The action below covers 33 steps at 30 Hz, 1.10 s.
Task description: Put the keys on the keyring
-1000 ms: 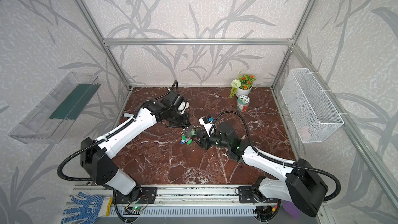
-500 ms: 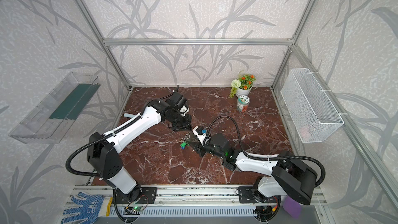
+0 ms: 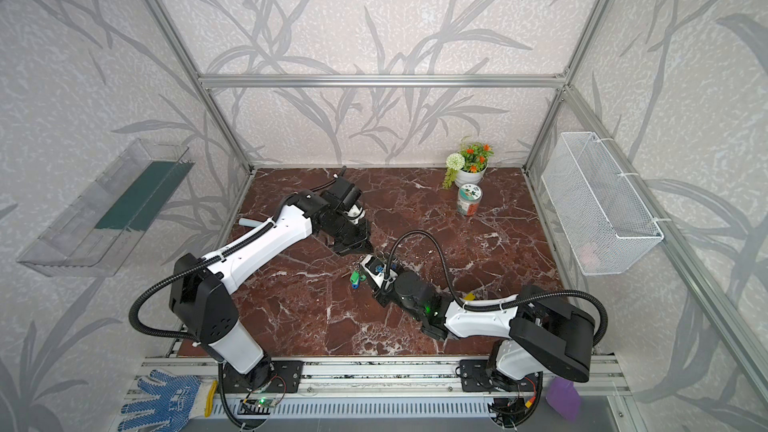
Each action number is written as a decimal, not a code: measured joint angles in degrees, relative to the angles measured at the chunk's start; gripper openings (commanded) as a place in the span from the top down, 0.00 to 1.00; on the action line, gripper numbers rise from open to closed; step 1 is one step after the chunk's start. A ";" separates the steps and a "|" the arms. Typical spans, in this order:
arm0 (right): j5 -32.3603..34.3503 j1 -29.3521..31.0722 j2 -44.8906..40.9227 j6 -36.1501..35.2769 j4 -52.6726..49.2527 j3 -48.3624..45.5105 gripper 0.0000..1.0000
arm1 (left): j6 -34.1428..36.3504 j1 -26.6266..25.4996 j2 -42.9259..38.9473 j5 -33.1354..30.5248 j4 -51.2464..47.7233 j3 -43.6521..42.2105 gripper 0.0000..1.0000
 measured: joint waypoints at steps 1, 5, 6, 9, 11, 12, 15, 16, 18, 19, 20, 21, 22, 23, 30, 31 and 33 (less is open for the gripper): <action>0.72 0.22 0.24 -0.26 0.22 0.00 0.72 | -0.09 0.00 0.00 0.00 0.00 0.00 1.00; 3.61 1.14 0.55 -1.92 1.44 0.00 0.72 | -0.15 0.17 0.00 0.02 0.00 0.00 1.00; 4.33 1.33 0.55 -2.34 1.86 0.00 0.72 | -0.20 0.28 0.00 0.04 0.00 0.00 1.00; 6.21 1.70 0.55 -3.43 2.99 -0.02 0.69 | -0.42 0.28 0.00 0.04 0.04 -0.02 1.00; 7.37 1.79 0.57 -4.20 3.80 -0.04 0.69 | -0.57 0.28 0.00 0.28 0.24 -0.15 1.00; 7.89 1.79 0.70 -4.66 4.17 -0.04 0.69 | -0.61 0.33 0.00 0.48 0.46 -0.28 1.00; 9.42 1.79 1.95 -5.90 5.55 -0.04 0.68 | -0.79 0.33 0.13 0.85 0.68 -0.55 1.00; 9.81 1.81 2.43 -6.21 5.97 -0.04 0.68 | -0.87 0.33 0.20 0.98 0.76 -0.63 1.00; 10.84 1.84 3.87 -7.15 6.51 -0.02 0.68 | -1.05 0.33 0.24 1.18 0.87 -0.74 1.00; 11.19 1.84 4.39 -7.45 6.62 -0.02 0.68 | -1.11 0.33 0.24 1.22 0.87 -0.74 1.00; 11.65 1.84 4.87 -7.76 6.64 0.00 0.68 | -1.16 0.33 0.24 1.29 0.90 -0.74 1.00; 12.24 1.84 5.33 -8.09 6.86 0.00 0.68 | -1.16 0.33 0.26 1.31 0.90 -0.74 1.00; 12.70 1.84 5.66 -8.41 7.21 0.00 0.68 | -1.16 0.33 0.28 1.33 0.90 -0.74 1.00; 13.20 1.84 5.90 -8.68 7.69 0.00 0.68 | -1.16 0.33 0.35 1.36 0.90 -0.74 1.00; 15.10 1.92 5.88 -9.60 10.49 -0.02 0.69 | -1.51 0.33 0.92 2.19 1.88 -0.81 1.00; 15.19 1.95 5.84 -9.73 10.58 -0.02 0.69 | -1.55 0.33 0.94 2.25 1.95 -0.81 1.00; 15.54 2.10 5.81 -10.10 10.86 0.00 0.70 | -1.60 0.33 0.96 2.43 2.10 -0.83 1.00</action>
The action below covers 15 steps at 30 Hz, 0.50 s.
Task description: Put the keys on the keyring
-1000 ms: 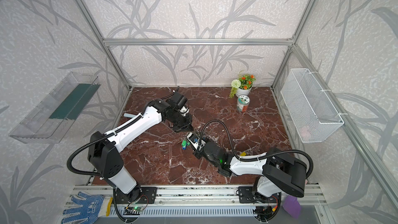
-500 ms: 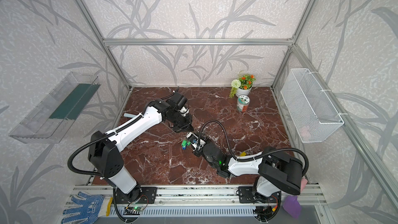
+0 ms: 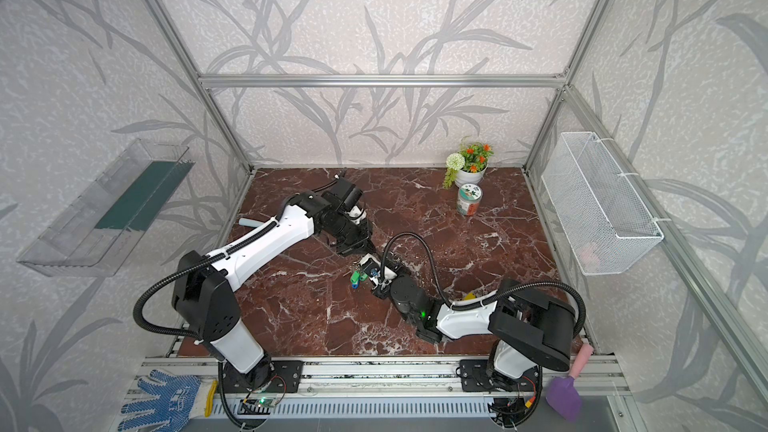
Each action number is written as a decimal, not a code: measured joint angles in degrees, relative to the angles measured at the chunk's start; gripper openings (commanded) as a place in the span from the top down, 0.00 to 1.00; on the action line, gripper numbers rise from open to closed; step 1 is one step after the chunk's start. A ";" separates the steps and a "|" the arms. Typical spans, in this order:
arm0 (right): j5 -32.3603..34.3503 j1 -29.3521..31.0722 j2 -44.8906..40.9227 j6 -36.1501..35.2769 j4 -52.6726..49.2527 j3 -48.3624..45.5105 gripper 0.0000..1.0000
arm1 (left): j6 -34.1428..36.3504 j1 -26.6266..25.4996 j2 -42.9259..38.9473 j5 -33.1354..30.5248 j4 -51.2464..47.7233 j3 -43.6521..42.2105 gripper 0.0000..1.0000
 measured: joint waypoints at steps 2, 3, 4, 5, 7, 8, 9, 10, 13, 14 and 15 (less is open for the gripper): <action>0.35 0.02 0.04 -0.35 0.22 -0.02 0.70 | -0.02 0.00 0.00 0.02 0.07 -0.02 1.00; 0.59 0.04 0.15 -0.48 0.46 0.00 0.70 | 0.00 0.00 0.00 0.02 0.04 -0.02 1.00; 0.70 0.04 0.24 -0.66 0.55 0.00 0.71 | -0.02 0.00 0.00 0.04 0.07 -0.02 1.00; 0.90 0.04 0.35 -0.83 0.68 0.00 0.72 | 0.00 0.00 0.00 0.11 0.07 -0.07 1.00; 1.31 0.04 0.70 -1.16 1.16 0.00 0.74 | -0.02 0.00 0.00 0.17 0.07 -0.09 1.00; 1.64 0.04 0.90 -1.36 1.40 0.00 0.75 | -0.02 0.00 0.00 0.20 0.07 -0.09 1.00; 1.86 0.04 1.05 -1.49 1.53 0.02 0.76 | -0.04 0.00 0.00 0.20 0.09 -0.11 1.00; 2.10 0.04 1.25 -1.62 1.68 0.02 0.77 | -0.04 0.00 0.00 0.26 0.13 -0.17 1.00; 2.71 0.04 1.92 -2.08 1.95 0.02 0.80 | -0.15 0.00 0.00 0.42 0.11 -0.37 1.00; 2.95 0.07 2.19 -2.27 2.21 0.02 0.81 | -0.26 -0.02 0.00 0.42 0.15 -0.42 1.00; 3.13 0.07 2.43 -2.43 2.49 0.07 0.82 | -0.42 -0.02 0.00 0.44 0.26 -0.48 1.00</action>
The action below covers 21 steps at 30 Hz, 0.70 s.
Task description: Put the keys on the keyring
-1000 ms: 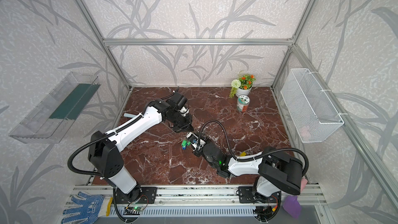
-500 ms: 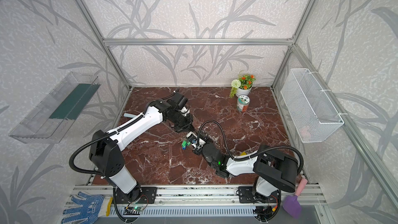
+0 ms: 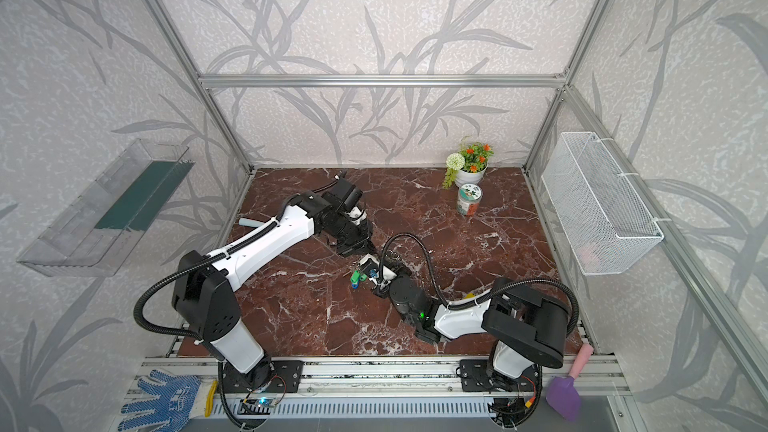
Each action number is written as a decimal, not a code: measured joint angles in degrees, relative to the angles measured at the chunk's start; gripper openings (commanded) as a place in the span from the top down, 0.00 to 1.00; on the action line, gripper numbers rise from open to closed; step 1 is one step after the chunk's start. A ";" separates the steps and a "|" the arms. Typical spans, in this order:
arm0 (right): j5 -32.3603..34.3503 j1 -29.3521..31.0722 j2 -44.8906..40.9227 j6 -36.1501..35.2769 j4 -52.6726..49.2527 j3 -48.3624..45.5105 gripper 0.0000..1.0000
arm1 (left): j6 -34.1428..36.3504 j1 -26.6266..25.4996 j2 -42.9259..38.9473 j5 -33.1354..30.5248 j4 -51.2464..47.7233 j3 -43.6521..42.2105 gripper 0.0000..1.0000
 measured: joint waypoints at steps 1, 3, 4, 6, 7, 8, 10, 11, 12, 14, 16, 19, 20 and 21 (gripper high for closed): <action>0.11 0.00 0.17 -0.15 0.17 0.07 0.83 | -0.07 -0.02 0.00 0.00 0.09 -0.07 1.00; 0.55 -0.02 0.50 -0.33 0.52 0.09 0.85 | -0.24 -0.04 0.00 0.15 0.35 -0.28 1.00; 0.72 -0.02 0.61 -0.39 0.59 0.11 0.86 | -0.33 -0.04 0.00 0.20 0.48 -0.44 1.00; 1.03 -0.02 1.09 -0.52 0.81 0.28 0.89 | -0.61 -0.04 0.00 0.46 0.76 -0.72 1.00; 1.29 -0.02 1.33 -0.55 1.05 0.35 0.90 | -0.63 -0.04 0.00 0.52 0.96 -0.85 1.00; 1.40 -0.02 1.51 -0.55 1.27 0.39 0.91 | -0.70 -0.04 0.00 0.61 1.14 -0.96 1.00; 1.53 -0.02 1.66 -0.74 1.46 0.39 0.95 | -0.96 -0.02 0.00 0.83 1.62 -1.05 1.00; 1.73 -0.02 1.66 -0.85 1.51 0.39 0.98 | -1.07 -0.02 0.00 0.98 2.01 -1.11 1.00; 1.88 -0.02 1.66 -0.81 1.53 0.39 1.00 | -1.31 -0.02 0.00 1.14 2.38 -1.25 1.00; 1.97 -0.02 1.66 -1.03 1.55 0.39 1.00 | -1.60 -0.02 0.00 1.25 2.64 -1.33 1.00; 1.97 -0.02 1.66 -1.03 1.55 0.39 1.00 | -1.73 0.00 0.00 1.27 2.71 -1.36 1.00; 1.99 -0.02 1.66 -1.03 1.55 0.37 1.00 | -1.97 0.11 0.00 1.46 2.78 -1.42 1.00; 1.97 -0.02 1.66 -1.03 1.57 0.37 1.00 | -1.99 0.26 0.00 1.66 2.78 -1.42 1.00; 1.92 -0.02 1.66 -1.03 1.62 0.37 1.00 | -1.99 0.42 0.00 1.90 2.73 -1.42 1.00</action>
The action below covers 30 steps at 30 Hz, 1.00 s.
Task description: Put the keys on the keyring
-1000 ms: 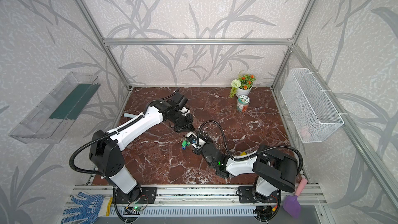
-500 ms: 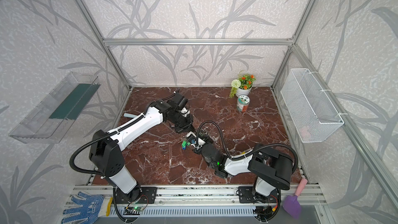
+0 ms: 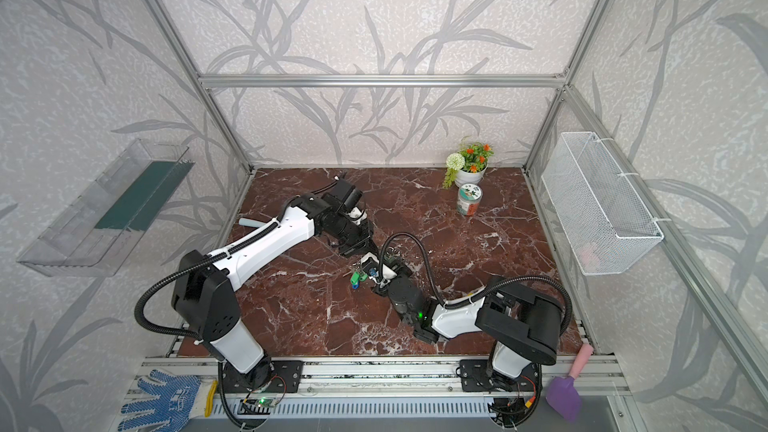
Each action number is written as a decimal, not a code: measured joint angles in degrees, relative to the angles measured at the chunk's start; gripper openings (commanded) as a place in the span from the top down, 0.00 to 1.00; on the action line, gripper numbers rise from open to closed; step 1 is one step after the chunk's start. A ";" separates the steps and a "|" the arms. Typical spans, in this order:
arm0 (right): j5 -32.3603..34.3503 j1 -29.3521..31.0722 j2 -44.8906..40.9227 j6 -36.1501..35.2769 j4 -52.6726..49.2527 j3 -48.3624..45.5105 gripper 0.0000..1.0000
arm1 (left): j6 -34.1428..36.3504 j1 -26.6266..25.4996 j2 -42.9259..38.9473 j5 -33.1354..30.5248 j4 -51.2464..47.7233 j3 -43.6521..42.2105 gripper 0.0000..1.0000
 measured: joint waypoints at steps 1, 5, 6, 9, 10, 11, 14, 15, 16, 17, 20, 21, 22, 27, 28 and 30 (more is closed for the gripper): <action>-0.09 0.00 0.00 0.00 0.04 0.00 1.00 | 0.00 0.15 0.00 0.24 -0.07 -0.02 1.00; -0.68 0.00 0.00 0.02 0.17 0.00 1.00 | 0.02 1.09 0.00 0.96 -0.46 -0.02 1.00; -0.83 0.00 0.00 0.04 0.17 0.00 1.00 | 0.04 1.27 -0.02 1.16 -0.55 -0.02 0.98; -1.46 -0.02 0.00 0.04 0.28 0.00 1.00 | 0.04 1.84 -0.02 1.88 -1.03 -0.02 0.92; -1.64 -0.02 0.00 0.04 0.33 0.00 1.00 | 0.07 1.97 -0.02 2.10 -1.18 -0.02 0.91; -1.86 -0.02 0.00 0.09 0.42 0.00 1.00 | 0.20 2.12 -0.02 2.27 -1.38 -0.02 0.89; -2.36 -0.04 0.00 0.31 0.66 0.00 1.00 | 0.79 2.73 -0.07 2.56 -1.86 -0.02 0.85; -2.60 -0.04 0.00 0.39 0.68 0.00 1.00 | 0.98 2.99 -0.09 2.58 -1.90 -0.02 0.84; -2.73 -0.04 0.00 0.48 0.68 0.00 1.00 | 1.05 3.21 -0.11 2.51 -1.86 -0.02 0.84; -3.04 -0.04 0.00 0.52 0.70 0.00 1.00 | 1.14 3.54 -0.13 2.51 -1.73 -0.02 0.83; -3.65 -0.02 0.00 0.70 0.90 0.00 1.00 | 1.38 4.31 -0.28 2.54 -1.57 -0.02 0.81; -3.85 -0.02 0.00 0.74 1.01 0.00 1.00 | 1.51 4.61 -0.39 2.54 -1.51 -0.02 0.79; -4.17 0.00 0.00 0.83 1.05 0.00 1.00 | 1.60 4.94 -0.52 2.54 -1.42 -0.02 0.78; -5.16 0.00 0.00 1.18 1.14 0.00 1.00 | 2.73 6.73 -2.12 2.62 -0.61 -0.02 0.72; -5.31 0.00 0.00 1.22 1.14 0.00 1.00 | 3.21 7.13 -2.51 2.73 -0.35 -0.02 0.70; -5.66 0.00 0.00 1.38 1.16 0.00 1.00 | 4.39 8.15 -3.30 2.78 0.07 -0.02 0.66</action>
